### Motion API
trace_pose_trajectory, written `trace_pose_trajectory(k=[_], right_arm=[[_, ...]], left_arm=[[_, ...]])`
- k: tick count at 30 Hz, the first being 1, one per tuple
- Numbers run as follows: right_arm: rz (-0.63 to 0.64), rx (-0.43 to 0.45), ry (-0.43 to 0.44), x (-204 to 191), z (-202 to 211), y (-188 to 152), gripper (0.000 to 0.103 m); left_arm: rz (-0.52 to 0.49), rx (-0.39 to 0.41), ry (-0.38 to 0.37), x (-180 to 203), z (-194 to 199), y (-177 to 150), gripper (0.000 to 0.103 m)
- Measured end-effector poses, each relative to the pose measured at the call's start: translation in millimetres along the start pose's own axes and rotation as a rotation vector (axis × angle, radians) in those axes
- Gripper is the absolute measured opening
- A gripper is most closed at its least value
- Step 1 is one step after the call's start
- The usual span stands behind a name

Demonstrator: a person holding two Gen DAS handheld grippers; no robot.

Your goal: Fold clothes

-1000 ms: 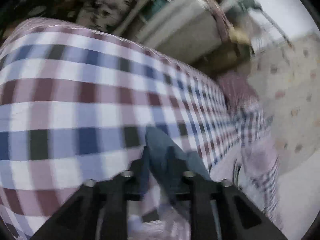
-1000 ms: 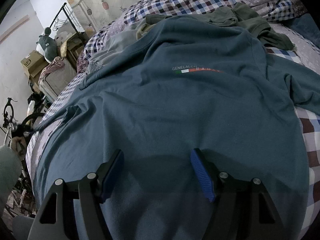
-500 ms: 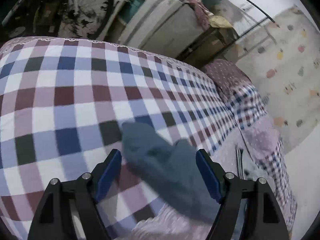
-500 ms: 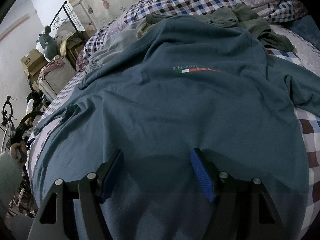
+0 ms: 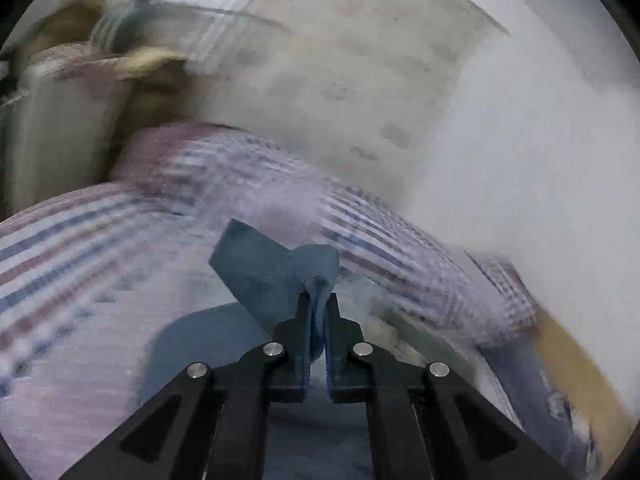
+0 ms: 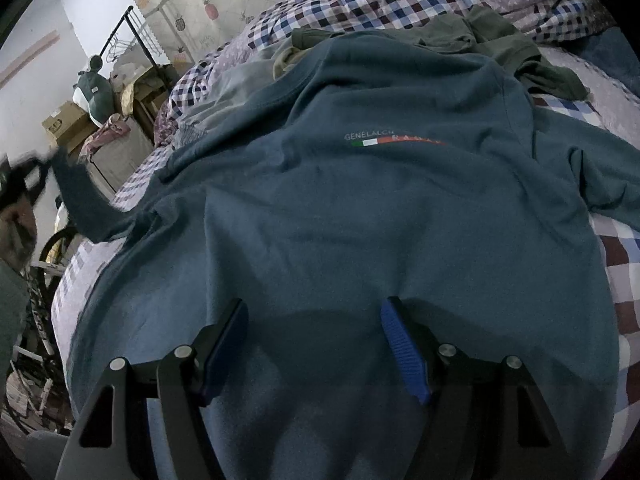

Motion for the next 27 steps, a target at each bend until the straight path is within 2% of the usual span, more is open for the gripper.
trace_pose_trajectory(k=[2,6,11,15,16,18,20,21,22,23,24,27], right_arm=[[-0.023,-0.001,0.018,2,1,1,0.073],[-0.115,-0.006,0.076,14,6,5,0.072],[-0.268,0.004,0.144,42,21,12,0.072],[-0.401,0.060,0.136,82,43,23,0.072],[-0.431,0.071,0.132,91,47,23,0.073],[-0.491,0.081,0.144,105,51,24,0.074],[-0.531,0.081,0.156,113,52,24,0.074],[-0.547,0.079,0.162,116,52,23,0.074],[-0.561,0.078,0.167,118,52,23,0.074],[-0.568,0.078,0.173,119,52,22,0.074],[-0.570,0.076,0.174,120,53,22,0.074],[-0.577,0.067,0.177,121,52,22,0.074]], left_arm=[[-0.073,-0.095,-0.093,65,-44,-33,0.004],[-0.131,-0.315,-0.206,159,-121,-132,0.004],[-0.181,-0.522,-0.223,210,-173,-242,0.004],[-0.164,-0.629,-0.219,216,-182,-291,0.005],[-0.151,-0.656,-0.225,216,-183,-298,0.009],[-0.133,-0.709,-0.255,218,-179,-311,0.024],[-0.128,-0.744,-0.300,224,-168,-317,0.057],[-0.135,-0.749,-0.300,226,-161,-319,0.064],[-0.141,-0.759,-0.306,224,-151,-320,0.081],[-0.143,-0.775,-0.327,222,-139,-321,0.086],[-0.146,-0.784,-0.342,219,-128,-322,0.086],[-0.181,-0.809,-0.319,199,-96,-320,0.086]])
Point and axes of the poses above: each gripper's, at about its wrist camera, not at the fingertips, and z roughly against the way its jaws point, x to its right, y to its top, the point moved 6 cm from there along -z, roughly the way its jaws point, and after that the axes turned 10 degrees about -y, right-handed, at the moved point
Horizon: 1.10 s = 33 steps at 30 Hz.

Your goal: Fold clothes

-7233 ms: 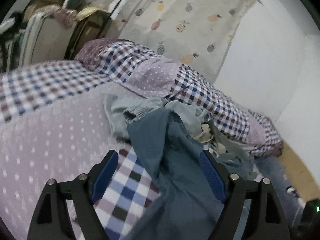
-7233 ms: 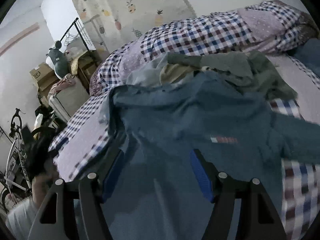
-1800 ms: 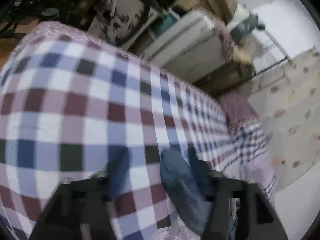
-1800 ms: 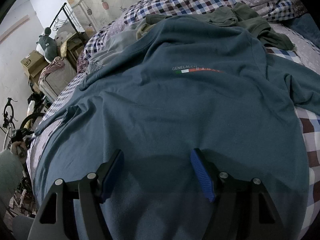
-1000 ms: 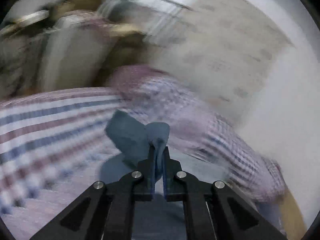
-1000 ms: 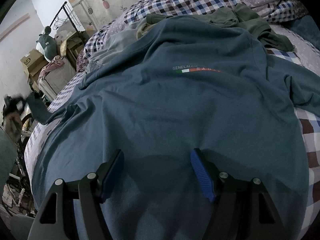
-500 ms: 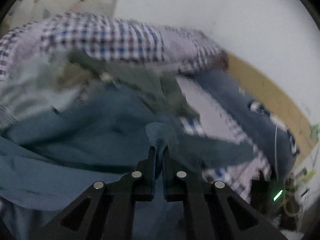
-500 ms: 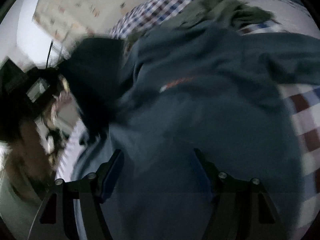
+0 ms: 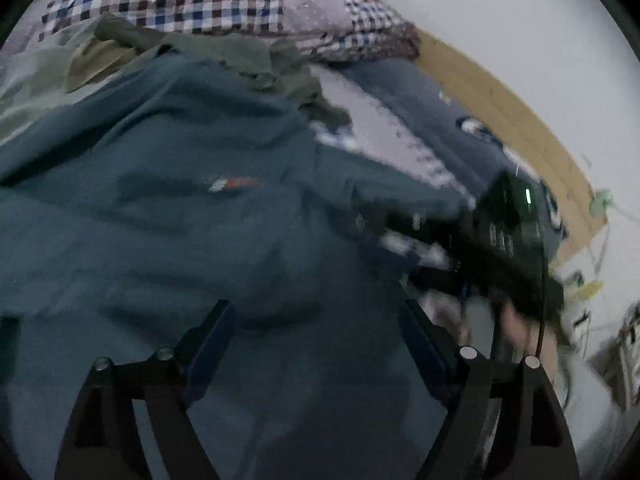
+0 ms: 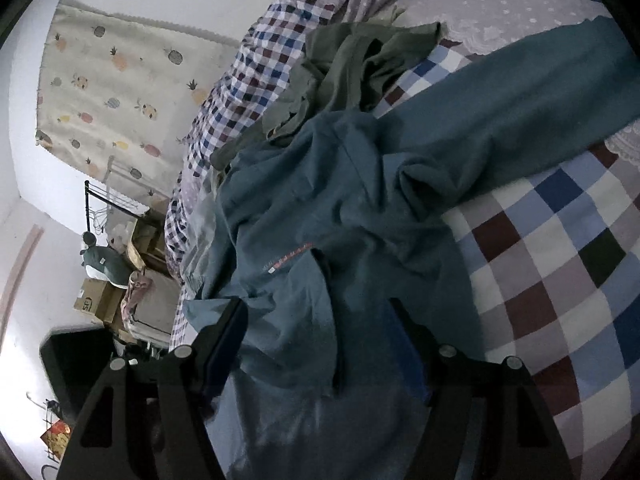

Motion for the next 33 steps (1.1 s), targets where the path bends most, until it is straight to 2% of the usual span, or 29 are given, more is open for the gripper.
trace_pose_trajectory(k=[3,8,9,12,15,18,21,23,24,25,26,28,30,32,33], right_arm=[[0.022,-0.013,-0.002,-4,-6,-1,0.074],[0.067,-0.013,-0.024,-10,-13,-2,0.074],[0.084,-0.011,-0.041,-11,-16,-1,0.074],[0.142,-0.017,-0.085,-16,-28,1,0.074],[0.206,-0.034,-0.123,-22,-42,-1,0.073],[0.280,-0.049,-0.171,-28,-57,-2,0.072],[0.352,-0.054,-0.211,-36,-67,-2,0.063],[0.384,-0.052,-0.234,-40,-70,0,0.043],[0.404,-0.048,-0.254,-42,-71,1,0.036],[0.426,-0.041,-0.264,-45,-71,1,0.016],[0.447,-0.035,-0.273,-48,-70,1,0.002],[0.481,-0.014,-0.281,-54,-65,1,0.002],[0.492,0.014,-0.278,-60,-54,4,0.001],[0.481,0.045,-0.276,-62,-41,11,0.001],[0.473,0.058,-0.279,-62,-36,14,0.001]], left_arm=[[0.003,0.054,0.097,-26,47,-19,0.086],[0.147,0.292,0.385,-115,150,-43,0.086],[0.170,0.320,0.432,-131,165,-45,0.086],[0.194,0.332,0.569,-167,191,-48,0.086],[0.184,0.296,0.669,-190,192,-49,0.086],[0.186,0.225,0.661,-206,176,-54,0.081],[0.203,0.173,0.650,-217,161,-57,0.076],[0.192,0.183,0.634,-214,160,-52,0.074],[0.184,0.190,0.627,-213,160,-49,0.074],[0.173,0.199,0.621,-211,159,-45,0.074],[0.163,0.199,0.622,-210,158,-42,0.074],[0.148,0.175,0.639,-212,151,-37,0.071],[0.150,0.139,0.658,-218,142,-34,0.064],[0.159,0.129,0.677,-225,138,-31,0.049],[0.170,0.135,0.678,-229,139,-30,0.047]])
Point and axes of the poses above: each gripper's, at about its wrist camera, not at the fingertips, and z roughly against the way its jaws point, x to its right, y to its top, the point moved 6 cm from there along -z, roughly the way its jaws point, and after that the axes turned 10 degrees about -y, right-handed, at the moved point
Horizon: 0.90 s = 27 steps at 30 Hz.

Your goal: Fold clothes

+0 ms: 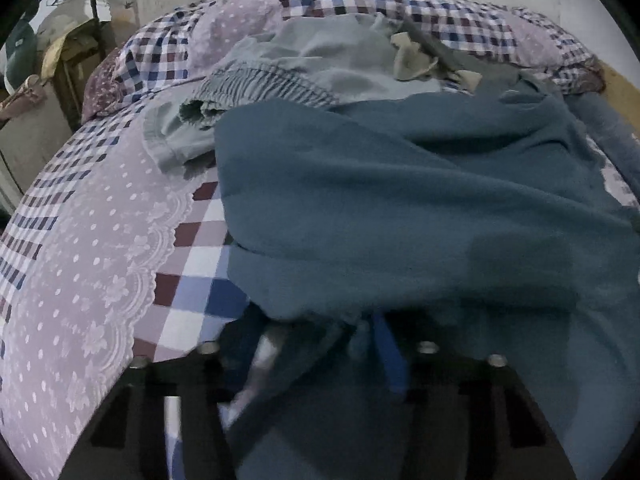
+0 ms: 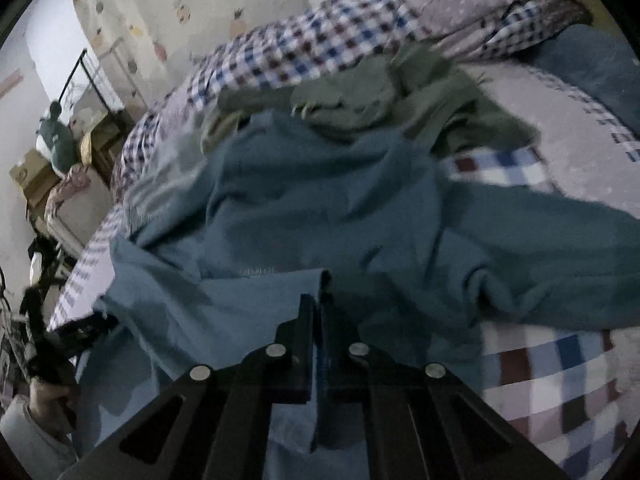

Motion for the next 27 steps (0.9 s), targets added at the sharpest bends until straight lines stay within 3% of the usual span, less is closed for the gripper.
trace_pose_trajectory(k=[2,3,5,6,8,13,15,16,18,19,20,23,24,25,26,27], right_arm=[[-0.017,0.010,-0.015,7,6,5,0.001],[-0.020,0.008,-0.028,11,6,7,0.001],[-0.032,0.009,-0.073,21,6,12,0.000],[-0.053,0.014,-0.087,29,7,16,0.000],[-0.096,0.022,-0.114,45,9,24,0.000],[-0.132,-0.040,-0.052,54,4,18,0.004],[-0.142,-0.083,0.000,45,-2,8,0.006],[-0.148,-0.094,0.018,41,-5,4,0.010],[-0.159,-0.115,0.052,32,-12,-3,0.030],[-0.160,-0.123,0.066,28,-15,-6,0.047],[-0.159,-0.132,0.076,25,-19,-8,0.049],[-0.141,-0.167,0.070,16,-32,-12,0.049],[-0.127,-0.174,0.061,13,-36,-12,0.049],[-0.110,-0.178,0.044,11,-40,-11,0.049],[-0.095,-0.180,0.027,9,-43,-11,0.049],[-0.086,-0.179,0.014,7,-47,-9,0.049]], left_arm=[[0.061,0.017,-0.011,-12,2,1,0.024],[0.089,0.034,-0.008,-18,6,0,0.022],[0.120,0.067,0.043,-30,16,0,0.004],[0.130,0.091,0.080,-37,23,0,0.004],[0.170,0.140,0.049,-46,36,2,0.004],[0.194,0.087,0.008,-46,25,-7,0.005],[0.186,0.072,0.004,-44,21,-9,0.006],[0.182,0.075,-0.009,-42,23,-9,0.013],[0.180,0.079,-0.026,-41,24,-9,0.036],[0.180,0.080,-0.029,-42,24,-9,0.053],[0.179,0.081,-0.026,-42,24,-9,0.057],[0.176,0.084,-0.031,-41,24,-8,0.056],[0.177,0.088,-0.032,-42,25,-8,0.053],[0.178,0.091,-0.033,-42,25,-8,0.040],[0.183,0.091,-0.035,-43,25,-8,0.019],[0.194,0.084,-0.036,-45,24,-8,0.009]])
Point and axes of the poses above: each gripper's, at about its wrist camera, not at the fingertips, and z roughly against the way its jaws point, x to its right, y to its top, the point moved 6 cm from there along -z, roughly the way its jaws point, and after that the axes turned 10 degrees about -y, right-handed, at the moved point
